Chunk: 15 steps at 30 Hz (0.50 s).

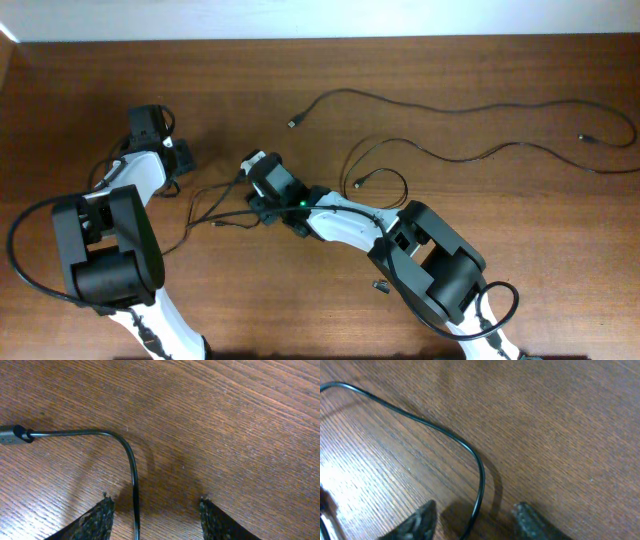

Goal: Untangle cables

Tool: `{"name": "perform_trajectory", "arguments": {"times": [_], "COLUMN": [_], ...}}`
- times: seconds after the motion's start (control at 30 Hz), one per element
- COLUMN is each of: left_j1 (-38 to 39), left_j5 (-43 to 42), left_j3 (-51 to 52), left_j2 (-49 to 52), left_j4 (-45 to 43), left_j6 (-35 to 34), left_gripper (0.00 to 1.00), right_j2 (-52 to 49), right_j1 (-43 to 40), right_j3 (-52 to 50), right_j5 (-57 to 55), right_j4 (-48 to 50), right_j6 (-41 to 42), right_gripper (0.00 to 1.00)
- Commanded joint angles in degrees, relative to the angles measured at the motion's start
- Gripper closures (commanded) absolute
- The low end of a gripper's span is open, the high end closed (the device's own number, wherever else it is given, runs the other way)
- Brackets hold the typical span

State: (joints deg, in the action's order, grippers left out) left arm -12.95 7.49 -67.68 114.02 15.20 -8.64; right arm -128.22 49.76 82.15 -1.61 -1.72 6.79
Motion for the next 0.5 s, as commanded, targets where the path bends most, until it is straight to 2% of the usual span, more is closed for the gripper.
{"name": "perform_trajectory", "arguments": {"times": [0.0,0.03,0.07,0.13,0.23,0.3,0.4,0.47], "left_j1": [-0.24,-0.24,-0.24,-0.24,-0.24,-0.24,-0.24,-0.24], "left_j5": [0.07,0.07,0.07,0.07,0.07,0.07,0.09,0.13], "left_j3": [0.02,0.02,0.02,0.02,0.02,0.02,0.02,0.02], "left_j2": [1.53,1.53,1.53,1.53,1.53,1.53,1.53,1.53], "left_j4": [0.24,0.20,0.20,0.22,0.26,0.22,0.22,0.02], "left_j6": [0.33,0.35,0.33,0.33,0.35,0.35,0.35,0.35], "left_gripper": [0.49,0.54,0.56,0.57,0.60,0.74,0.98,1.00], "right_j2": [-2.34,-2.34,-2.34,-2.34,-2.34,-2.34,-2.34,-2.32], "right_j1": [0.79,1.31,1.68,2.51,2.84,2.67,1.62,0.70], "right_j3": [-0.33,-0.33,-0.33,-0.33,-0.33,-0.33,-0.15,-0.15], "right_j5": [0.46,0.37,0.24,-1.07,-2.14,-2.16,-2.34,-2.27], "right_j4": [-2.73,-3.72,-4.52,-5.42,-6.08,-6.23,-6.40,-6.93], "right_j6": [0.48,0.46,0.48,0.22,0.26,0.31,1.40,2.38], "right_gripper": [0.71,0.74,0.83,0.89,0.93,0.96,0.96,0.96]}}
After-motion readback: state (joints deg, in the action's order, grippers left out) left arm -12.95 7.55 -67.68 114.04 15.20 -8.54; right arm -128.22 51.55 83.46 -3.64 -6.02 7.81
